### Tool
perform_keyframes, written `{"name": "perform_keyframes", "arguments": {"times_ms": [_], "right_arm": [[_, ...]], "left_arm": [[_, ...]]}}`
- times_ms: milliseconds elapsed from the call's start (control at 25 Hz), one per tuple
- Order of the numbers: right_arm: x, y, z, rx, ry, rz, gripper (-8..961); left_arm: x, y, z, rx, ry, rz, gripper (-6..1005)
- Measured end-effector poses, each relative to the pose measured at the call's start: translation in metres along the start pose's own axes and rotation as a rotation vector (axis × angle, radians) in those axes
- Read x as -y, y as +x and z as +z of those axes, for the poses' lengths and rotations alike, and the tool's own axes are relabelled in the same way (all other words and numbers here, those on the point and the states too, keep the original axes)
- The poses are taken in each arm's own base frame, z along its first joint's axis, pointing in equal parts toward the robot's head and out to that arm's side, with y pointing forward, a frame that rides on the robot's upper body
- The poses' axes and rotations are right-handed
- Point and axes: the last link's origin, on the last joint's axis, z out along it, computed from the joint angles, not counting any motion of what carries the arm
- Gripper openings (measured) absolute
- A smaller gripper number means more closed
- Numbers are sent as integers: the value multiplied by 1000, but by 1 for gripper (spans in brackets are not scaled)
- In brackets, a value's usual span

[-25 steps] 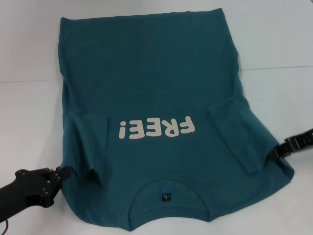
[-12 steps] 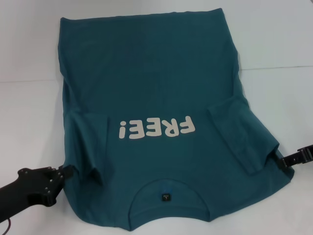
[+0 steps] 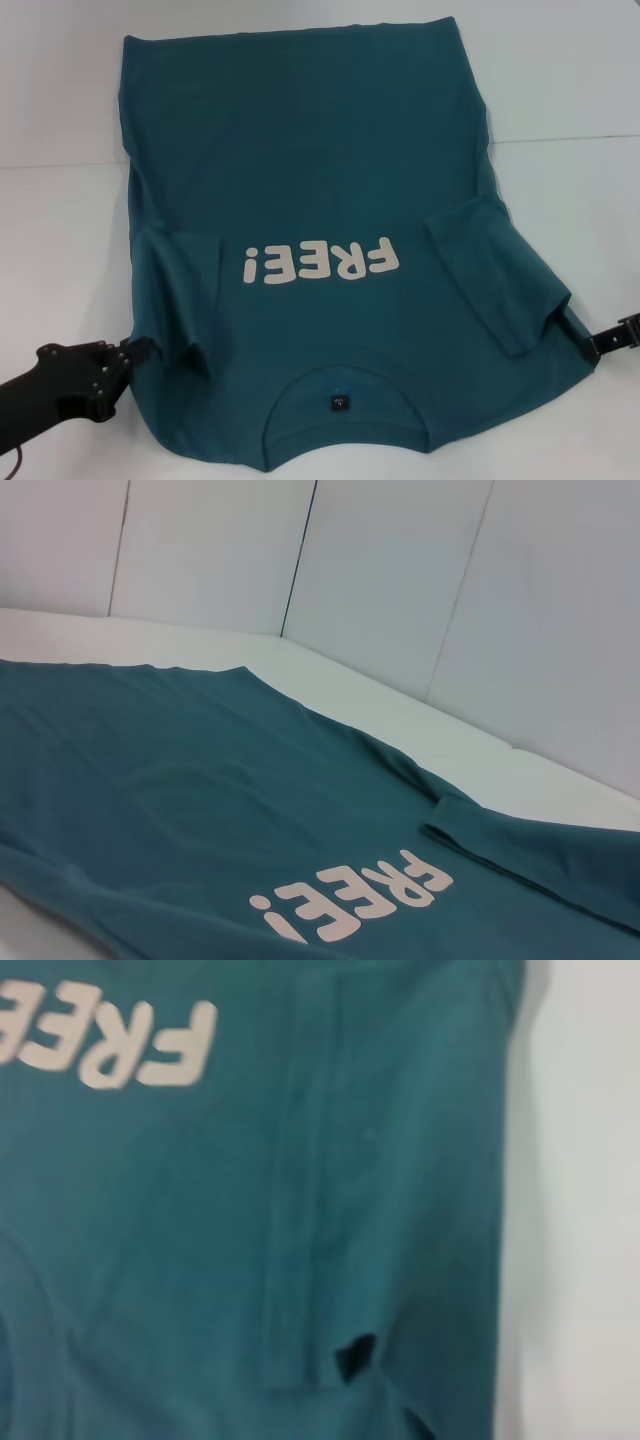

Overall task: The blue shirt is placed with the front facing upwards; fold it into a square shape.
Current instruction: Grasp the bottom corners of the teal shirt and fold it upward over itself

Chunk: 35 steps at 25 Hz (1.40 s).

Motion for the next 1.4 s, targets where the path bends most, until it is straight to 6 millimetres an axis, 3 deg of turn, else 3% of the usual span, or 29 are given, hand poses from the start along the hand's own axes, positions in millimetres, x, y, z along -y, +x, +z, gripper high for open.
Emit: {"name": "perform_keyframes", "arguments": {"times_ms": [400, 960, 1160, 1400], "right_arm": [[-2, 5, 14, -9, -7, 19, 688], [-4, 0, 23, 0, -4, 15, 372], [-4, -1, 23, 0, -2, 2, 345], [-3, -1, 21, 7, 3, -11, 128]], "left_arm": [[0, 1, 2, 0, -3, 4, 1], [-1, 0, 1, 1, -5, 2, 1], [-1, 0, 2, 1, -6, 2, 0], [-1, 0, 1, 0, -6, 1, 1]]}}
